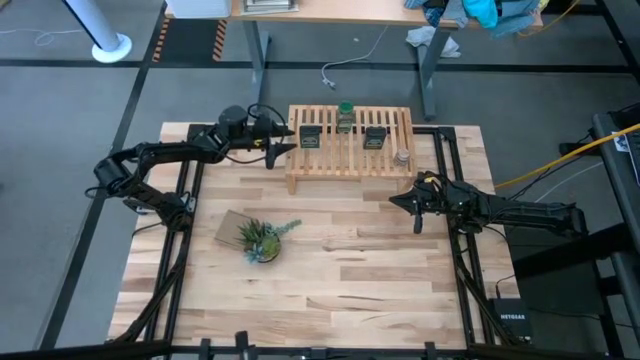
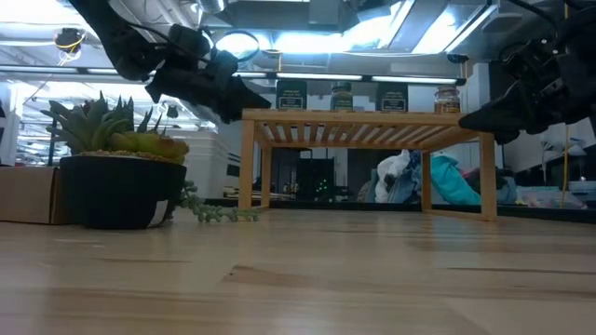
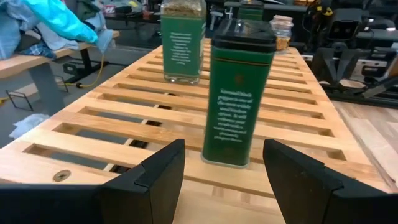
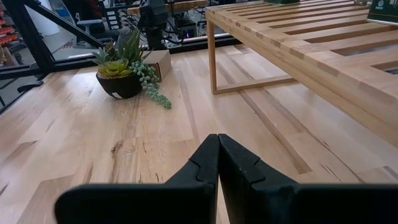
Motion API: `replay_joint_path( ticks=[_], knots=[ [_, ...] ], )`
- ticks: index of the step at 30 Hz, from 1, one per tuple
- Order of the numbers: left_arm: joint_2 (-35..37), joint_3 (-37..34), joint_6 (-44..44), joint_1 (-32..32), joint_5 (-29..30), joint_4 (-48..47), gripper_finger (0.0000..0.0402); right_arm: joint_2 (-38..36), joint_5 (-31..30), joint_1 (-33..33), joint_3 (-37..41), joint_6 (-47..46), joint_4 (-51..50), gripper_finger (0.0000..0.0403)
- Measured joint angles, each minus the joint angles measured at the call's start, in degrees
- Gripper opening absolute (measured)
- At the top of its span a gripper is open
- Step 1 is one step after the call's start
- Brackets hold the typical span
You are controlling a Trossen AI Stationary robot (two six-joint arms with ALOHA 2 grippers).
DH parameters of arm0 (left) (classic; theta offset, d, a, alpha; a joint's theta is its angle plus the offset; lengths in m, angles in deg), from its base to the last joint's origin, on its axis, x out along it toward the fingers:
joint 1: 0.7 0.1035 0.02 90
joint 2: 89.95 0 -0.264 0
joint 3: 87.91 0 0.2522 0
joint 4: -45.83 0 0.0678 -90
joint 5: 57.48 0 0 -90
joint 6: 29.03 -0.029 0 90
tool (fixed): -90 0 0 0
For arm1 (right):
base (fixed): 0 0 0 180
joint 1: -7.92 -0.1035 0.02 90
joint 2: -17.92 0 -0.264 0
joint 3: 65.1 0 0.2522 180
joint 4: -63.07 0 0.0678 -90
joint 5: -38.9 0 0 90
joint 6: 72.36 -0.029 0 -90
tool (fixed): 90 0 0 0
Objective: Shelf spices
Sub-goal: Remove the green seasoning can from the shelf
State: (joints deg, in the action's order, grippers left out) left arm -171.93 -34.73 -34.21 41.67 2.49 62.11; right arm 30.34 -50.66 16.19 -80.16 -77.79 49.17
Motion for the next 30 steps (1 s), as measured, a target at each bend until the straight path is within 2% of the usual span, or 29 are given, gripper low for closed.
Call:
replay_joint_path(
  ticks=[10,15,22,30],
  knots=[
    [0.0,0.18,0.49,-2.06,-0.01,3.89,0.021,-0.02,-0.02,-0.02,0.0,0.02,0.0,0.0014],
    [-0.91,2.88,0.66,-2.16,0.03,3.69,0.021,-0.01,-0.02,-0.01,0.0,0.04,0.0,0.0014],
    [-6.67,9.27,2.42,-2.22,-0.86,3.68,0.021,0.0,-0.02,-0.02,0.0,0.04,-0.01,0.0014],
    [-15.17,13.15,0.77,-4.16,-2.42,3.48,0.021,0.0,-0.02,-0.01,-0.02,0.04,-0.1,0.0014]
  ],
)
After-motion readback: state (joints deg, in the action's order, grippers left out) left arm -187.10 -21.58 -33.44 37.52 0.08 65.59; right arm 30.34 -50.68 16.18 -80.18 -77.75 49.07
